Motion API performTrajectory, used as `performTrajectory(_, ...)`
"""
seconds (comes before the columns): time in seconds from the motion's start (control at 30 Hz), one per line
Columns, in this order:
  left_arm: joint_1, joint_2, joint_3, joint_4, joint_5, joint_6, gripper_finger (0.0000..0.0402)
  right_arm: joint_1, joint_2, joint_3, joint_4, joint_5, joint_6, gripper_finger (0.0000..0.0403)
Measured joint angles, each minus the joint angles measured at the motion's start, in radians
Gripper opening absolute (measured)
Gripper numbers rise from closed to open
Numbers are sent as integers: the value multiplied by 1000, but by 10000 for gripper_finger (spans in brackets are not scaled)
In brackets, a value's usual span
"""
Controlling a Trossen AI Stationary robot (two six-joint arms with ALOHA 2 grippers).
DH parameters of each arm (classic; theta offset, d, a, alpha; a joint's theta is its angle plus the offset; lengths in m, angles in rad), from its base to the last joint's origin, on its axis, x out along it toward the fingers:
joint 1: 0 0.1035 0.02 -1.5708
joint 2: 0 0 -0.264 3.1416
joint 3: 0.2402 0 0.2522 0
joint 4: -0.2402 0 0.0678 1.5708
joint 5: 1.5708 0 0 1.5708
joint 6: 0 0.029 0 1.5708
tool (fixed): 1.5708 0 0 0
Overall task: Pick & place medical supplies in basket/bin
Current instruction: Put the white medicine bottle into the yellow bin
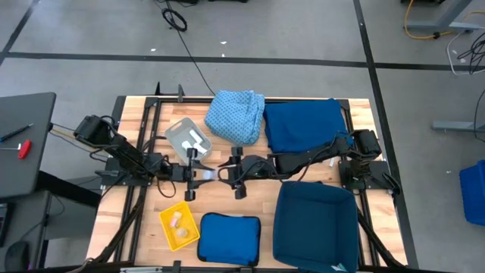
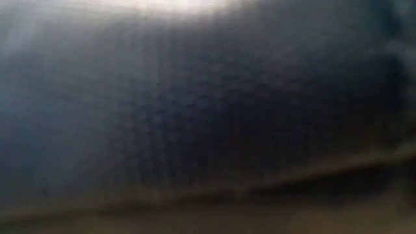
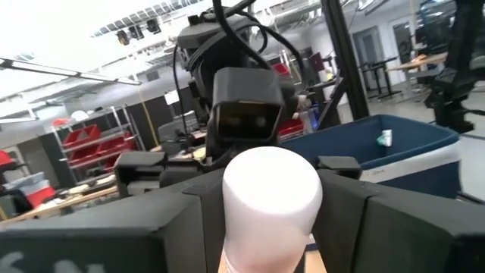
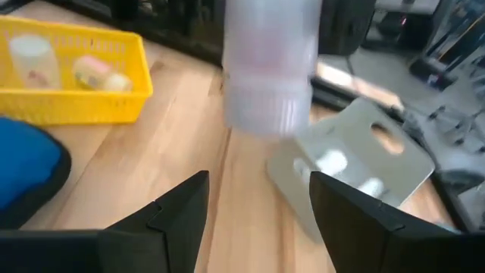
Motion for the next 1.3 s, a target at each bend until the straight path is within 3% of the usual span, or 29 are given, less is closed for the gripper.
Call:
performTrajectory(0.23,-26,0,0,-77,50,-58,148,0,0,0,-124,-2,70,237)
performTrajectory(0.73,-242,0,0,-332,40,-219,148,0,0,0,-332,-19,148,237)
performTrajectory(1.3,-439,-1,-1,-498,39,-484,148,0,0,0,-379,-24,175,237)
